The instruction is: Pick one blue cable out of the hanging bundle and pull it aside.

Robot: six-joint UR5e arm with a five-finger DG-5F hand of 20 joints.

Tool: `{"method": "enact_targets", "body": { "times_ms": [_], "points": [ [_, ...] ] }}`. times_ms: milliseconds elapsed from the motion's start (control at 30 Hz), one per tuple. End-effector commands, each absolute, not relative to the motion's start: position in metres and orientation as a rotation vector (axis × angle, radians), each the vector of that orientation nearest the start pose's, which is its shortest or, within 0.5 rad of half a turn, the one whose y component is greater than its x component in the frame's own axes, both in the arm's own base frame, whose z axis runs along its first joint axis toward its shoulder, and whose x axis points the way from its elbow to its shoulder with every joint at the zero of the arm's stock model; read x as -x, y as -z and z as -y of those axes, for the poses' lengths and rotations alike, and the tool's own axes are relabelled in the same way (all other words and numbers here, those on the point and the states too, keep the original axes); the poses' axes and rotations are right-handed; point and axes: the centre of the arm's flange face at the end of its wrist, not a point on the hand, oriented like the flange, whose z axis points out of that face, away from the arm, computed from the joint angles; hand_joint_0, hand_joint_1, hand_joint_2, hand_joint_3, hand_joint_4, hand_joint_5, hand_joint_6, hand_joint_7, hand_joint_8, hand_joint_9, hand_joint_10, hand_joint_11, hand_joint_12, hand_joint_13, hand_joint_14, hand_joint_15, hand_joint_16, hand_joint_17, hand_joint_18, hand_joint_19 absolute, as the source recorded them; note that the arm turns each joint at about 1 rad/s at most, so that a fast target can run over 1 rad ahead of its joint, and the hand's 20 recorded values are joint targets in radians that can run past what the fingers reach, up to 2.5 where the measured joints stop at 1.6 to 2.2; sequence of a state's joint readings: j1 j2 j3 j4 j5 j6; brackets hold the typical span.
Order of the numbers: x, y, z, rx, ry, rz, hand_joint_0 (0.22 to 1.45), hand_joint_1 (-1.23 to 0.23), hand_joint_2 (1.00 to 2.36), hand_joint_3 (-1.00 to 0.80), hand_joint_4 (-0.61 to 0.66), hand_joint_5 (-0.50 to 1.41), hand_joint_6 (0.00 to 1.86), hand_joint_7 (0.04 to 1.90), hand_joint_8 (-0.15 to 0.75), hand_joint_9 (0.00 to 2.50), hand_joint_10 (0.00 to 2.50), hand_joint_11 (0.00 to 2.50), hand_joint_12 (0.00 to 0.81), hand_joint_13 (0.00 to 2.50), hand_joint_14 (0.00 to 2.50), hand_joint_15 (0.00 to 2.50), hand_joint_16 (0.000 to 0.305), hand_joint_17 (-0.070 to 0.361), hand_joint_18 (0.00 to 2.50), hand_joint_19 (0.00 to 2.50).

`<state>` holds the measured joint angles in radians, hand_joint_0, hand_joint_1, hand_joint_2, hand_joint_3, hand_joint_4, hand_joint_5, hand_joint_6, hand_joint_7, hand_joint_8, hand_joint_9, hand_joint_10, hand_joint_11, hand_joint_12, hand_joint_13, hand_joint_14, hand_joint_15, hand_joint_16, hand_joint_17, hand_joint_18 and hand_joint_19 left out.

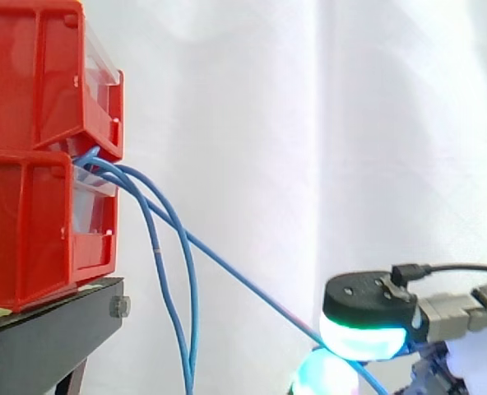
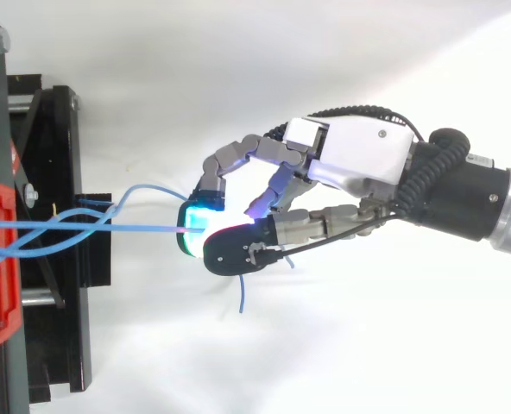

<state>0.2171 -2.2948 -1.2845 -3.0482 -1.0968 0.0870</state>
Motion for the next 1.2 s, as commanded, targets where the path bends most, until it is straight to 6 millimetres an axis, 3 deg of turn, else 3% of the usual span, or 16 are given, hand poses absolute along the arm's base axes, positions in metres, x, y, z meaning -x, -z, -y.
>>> {"method": "enact_targets", "body": {
  "times_ms": [0,67,1167],
  "points": [
    [-0.698,-0.168,0.024,-1.518,-0.830,-1.238,0.51,-0.74,1.30,-0.07,-0.19,-0.02,0.89,1.08,0.308,1.23,0.02,0.61,0.428,0.97,0.02,0.63,0.066,0.150,0.87,0.41],
    [-0.695,-0.155,0.021,-1.496,-0.869,-1.208,0.51,-0.74,1.30,-0.07,-0.20,-0.02,0.89,1.09,0.307,1.23,0.02,0.61,0.426,0.97,0.02,0.63,0.066,0.150,0.87,0.41],
    [-0.702,-0.157,0.014,-1.456,-0.921,-1.165,0.51,-0.74,1.31,-0.07,-0.19,-0.02,0.89,1.08,0.310,1.24,0.02,0.61,0.423,0.98,0.02,0.63,0.067,0.150,0.88,0.41]
  ]
}}
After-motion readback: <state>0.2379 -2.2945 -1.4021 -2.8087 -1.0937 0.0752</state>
